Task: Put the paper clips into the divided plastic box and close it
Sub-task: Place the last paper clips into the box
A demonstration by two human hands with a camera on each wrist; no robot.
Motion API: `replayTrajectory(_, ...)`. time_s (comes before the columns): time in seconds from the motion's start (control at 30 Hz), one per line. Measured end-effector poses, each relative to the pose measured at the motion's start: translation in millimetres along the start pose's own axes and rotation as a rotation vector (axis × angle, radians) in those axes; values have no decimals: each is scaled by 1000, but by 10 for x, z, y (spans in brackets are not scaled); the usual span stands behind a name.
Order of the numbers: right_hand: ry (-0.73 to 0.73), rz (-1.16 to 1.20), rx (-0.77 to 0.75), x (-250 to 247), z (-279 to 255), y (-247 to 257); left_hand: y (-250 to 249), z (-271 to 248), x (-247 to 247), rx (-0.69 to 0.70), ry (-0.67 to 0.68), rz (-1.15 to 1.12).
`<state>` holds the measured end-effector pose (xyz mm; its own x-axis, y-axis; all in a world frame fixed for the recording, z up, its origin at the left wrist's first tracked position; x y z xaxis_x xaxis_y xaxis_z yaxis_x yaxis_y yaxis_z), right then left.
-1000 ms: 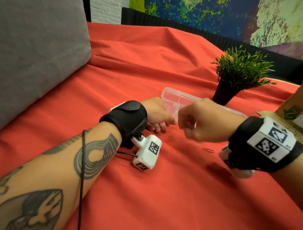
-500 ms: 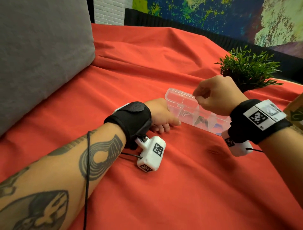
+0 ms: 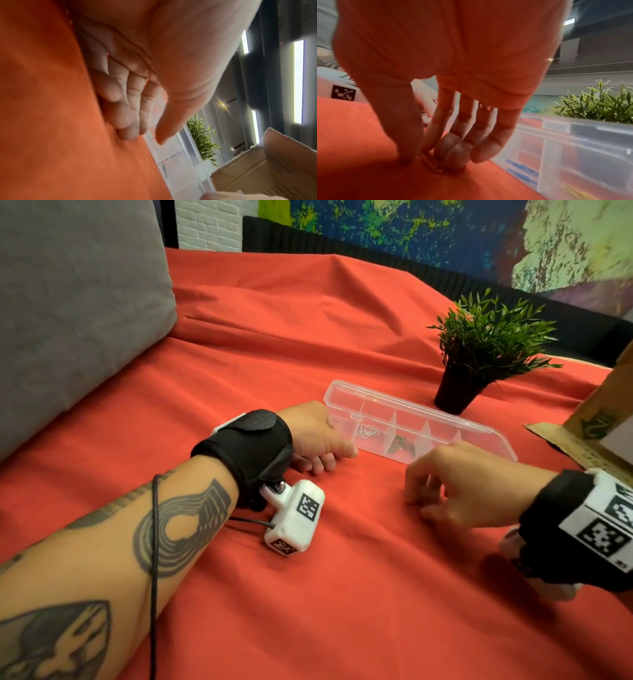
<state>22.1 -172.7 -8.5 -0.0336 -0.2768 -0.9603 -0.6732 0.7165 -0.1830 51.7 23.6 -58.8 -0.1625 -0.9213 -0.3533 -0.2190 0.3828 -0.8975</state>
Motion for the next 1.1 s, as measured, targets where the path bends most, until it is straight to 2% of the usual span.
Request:
replayTrajectory(0.27, 40, -49, 57, 31, 123, 97, 3, -4, -6, 7, -4, -7)
replayTrajectory(0.4, 40, -44, 30, -30, 202, 203, 3, -15, -4, 5, -3, -4)
replayTrajectory(0.47, -23, -38, 5, -147, 259, 279, 1, -18, -2, 9, -4, -6)
replayTrajectory(0.6, -262, 10, -28, -557, 394, 374, -9, -22, 0, 10, -3, -6)
replayTrajectory(0.77, -493, 107, 60, -969, 629, 215, -3, -17, -1, 7, -2, -12)
replayTrajectory(0.93, -530, 143, 151, -938, 973, 35, 1, -33, -2, 14, 7, -18)
replayTrajectory(1.1, -460, 228, 220, -729, 1240, -61, -13, -34, 7, 22, 22, -16)
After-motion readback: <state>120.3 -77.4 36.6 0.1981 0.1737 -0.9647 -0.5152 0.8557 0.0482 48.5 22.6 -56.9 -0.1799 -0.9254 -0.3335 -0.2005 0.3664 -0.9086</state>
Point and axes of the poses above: each hand's wrist, its own z-axis towards the middle knuckle, its own x-axis out of the palm, y = z × x, the point moved 5 cm from there along z, towards the middle knuckle, and after that the axes turned 11 degrees about -z, right-handed, at the moved point
